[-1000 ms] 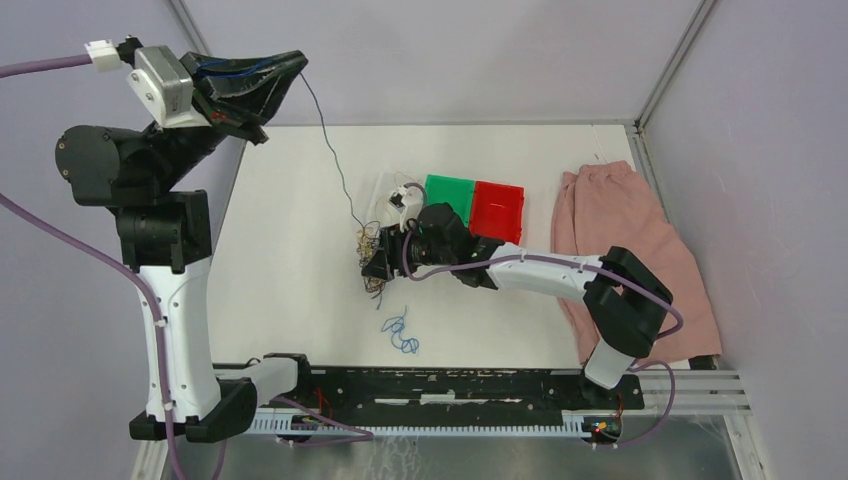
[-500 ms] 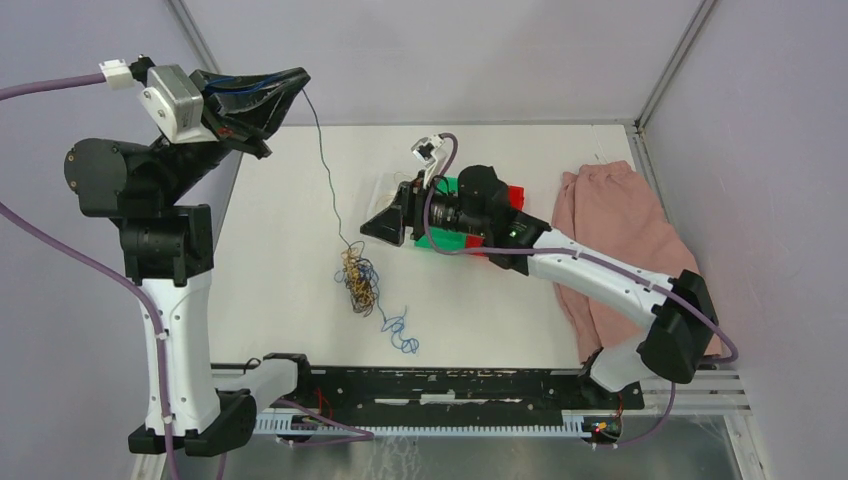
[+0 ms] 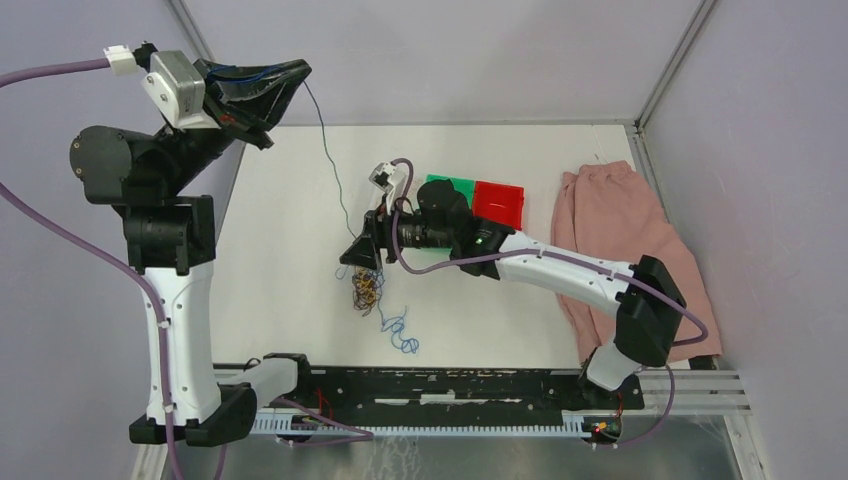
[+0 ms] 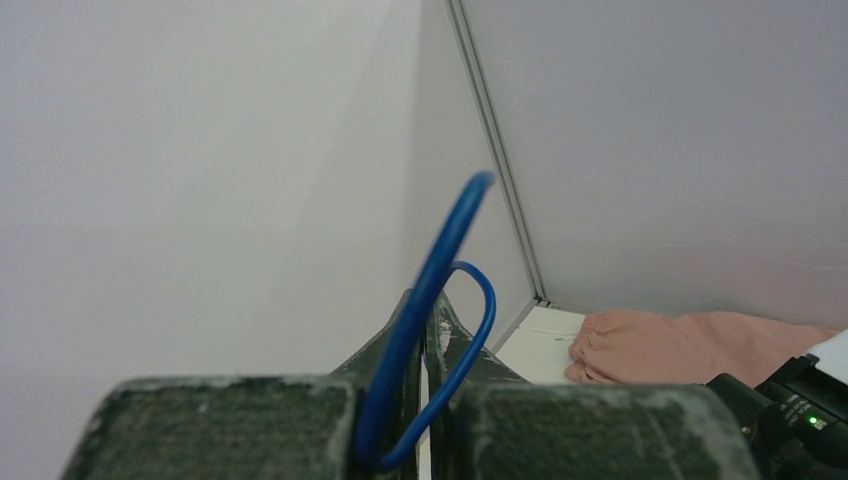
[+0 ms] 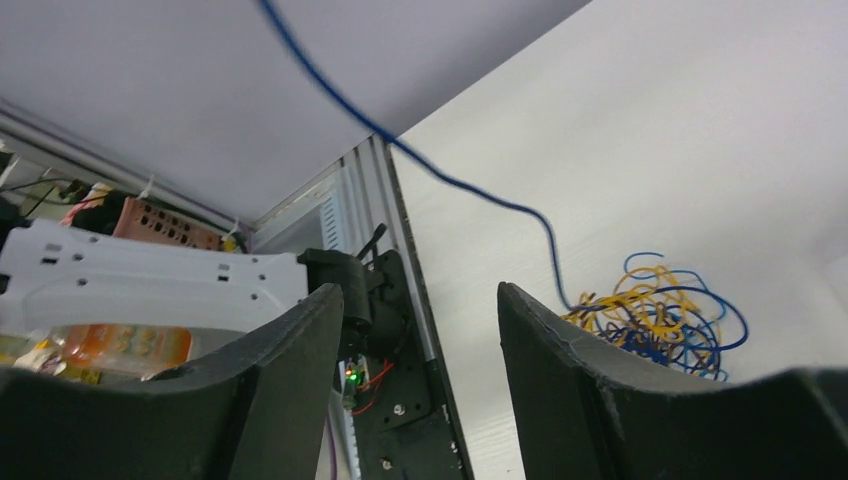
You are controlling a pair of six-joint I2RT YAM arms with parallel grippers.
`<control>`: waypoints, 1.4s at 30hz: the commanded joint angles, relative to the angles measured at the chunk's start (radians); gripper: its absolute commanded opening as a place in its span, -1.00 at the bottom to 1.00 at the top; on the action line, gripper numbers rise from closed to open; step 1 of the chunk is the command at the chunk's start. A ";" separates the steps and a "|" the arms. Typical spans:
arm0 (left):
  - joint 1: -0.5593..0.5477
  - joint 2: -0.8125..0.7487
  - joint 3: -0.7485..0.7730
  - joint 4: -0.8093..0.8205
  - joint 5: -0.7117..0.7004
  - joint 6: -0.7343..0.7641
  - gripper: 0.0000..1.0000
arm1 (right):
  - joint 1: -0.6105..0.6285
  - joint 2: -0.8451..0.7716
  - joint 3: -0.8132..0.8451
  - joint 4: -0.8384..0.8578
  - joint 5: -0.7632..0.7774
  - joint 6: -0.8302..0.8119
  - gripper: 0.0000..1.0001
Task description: Untangle the cables
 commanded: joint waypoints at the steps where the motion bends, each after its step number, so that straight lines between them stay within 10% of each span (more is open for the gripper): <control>1: -0.003 0.003 0.082 0.019 -0.018 -0.038 -0.94 | 0.000 0.037 0.071 -0.027 0.100 -0.039 0.26; 31: -0.002 0.001 0.270 0.005 0.057 -0.224 -0.92 | 0.046 0.131 0.096 0.000 0.462 0.032 0.11; 42: -0.001 -0.006 0.472 0.164 -0.435 -0.179 -0.94 | 0.038 0.185 -0.019 -0.005 0.551 0.174 0.20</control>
